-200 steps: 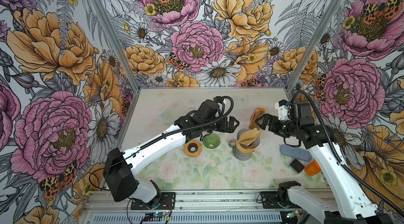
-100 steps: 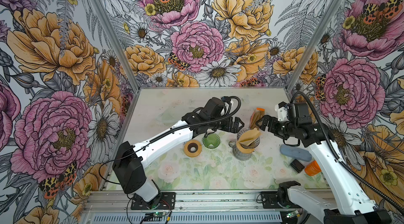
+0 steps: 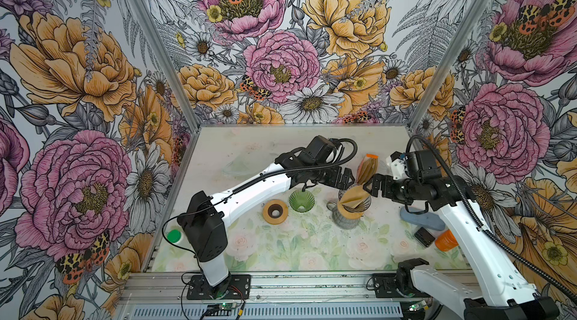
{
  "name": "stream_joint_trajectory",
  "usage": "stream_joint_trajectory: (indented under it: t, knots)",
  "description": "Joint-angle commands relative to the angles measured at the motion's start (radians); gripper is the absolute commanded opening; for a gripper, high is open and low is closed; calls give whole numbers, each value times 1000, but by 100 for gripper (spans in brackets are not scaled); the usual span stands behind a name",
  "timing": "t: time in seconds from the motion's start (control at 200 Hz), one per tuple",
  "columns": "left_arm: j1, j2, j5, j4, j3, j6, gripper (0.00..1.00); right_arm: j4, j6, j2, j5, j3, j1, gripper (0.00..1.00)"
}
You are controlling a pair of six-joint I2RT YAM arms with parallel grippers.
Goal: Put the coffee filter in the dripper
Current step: 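Lower the paper filter into the clear dripper with the right gripper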
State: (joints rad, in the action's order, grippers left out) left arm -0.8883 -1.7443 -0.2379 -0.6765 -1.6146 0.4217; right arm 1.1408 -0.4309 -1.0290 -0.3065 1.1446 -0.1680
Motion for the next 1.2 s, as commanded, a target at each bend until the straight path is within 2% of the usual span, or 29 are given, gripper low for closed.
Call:
stream_joint_trajectory:
  t: [0.0, 0.22, 0.535, 0.685, 1.191]
  knots:
    - [-10, -24, -4, -57, -43, -46, 99, 25, 24, -8, 20, -18, -14, 99]
    - [-19, -67, -41, -95, -86, -60, 99, 19, 18, -20, 62, -45, -37, 99]
    - [-26, -131, -38, -127, -112, -41, 99, 18, 33, -53, 94, -44, -48, 96]
    - [-26, -141, 8, -154, -123, -39, 99, 22, 28, -70, 79, -49, -66, 97]
    - [-28, -127, 79, -154, -78, 0, 99, 18, -2, -128, 190, -58, -133, 98]
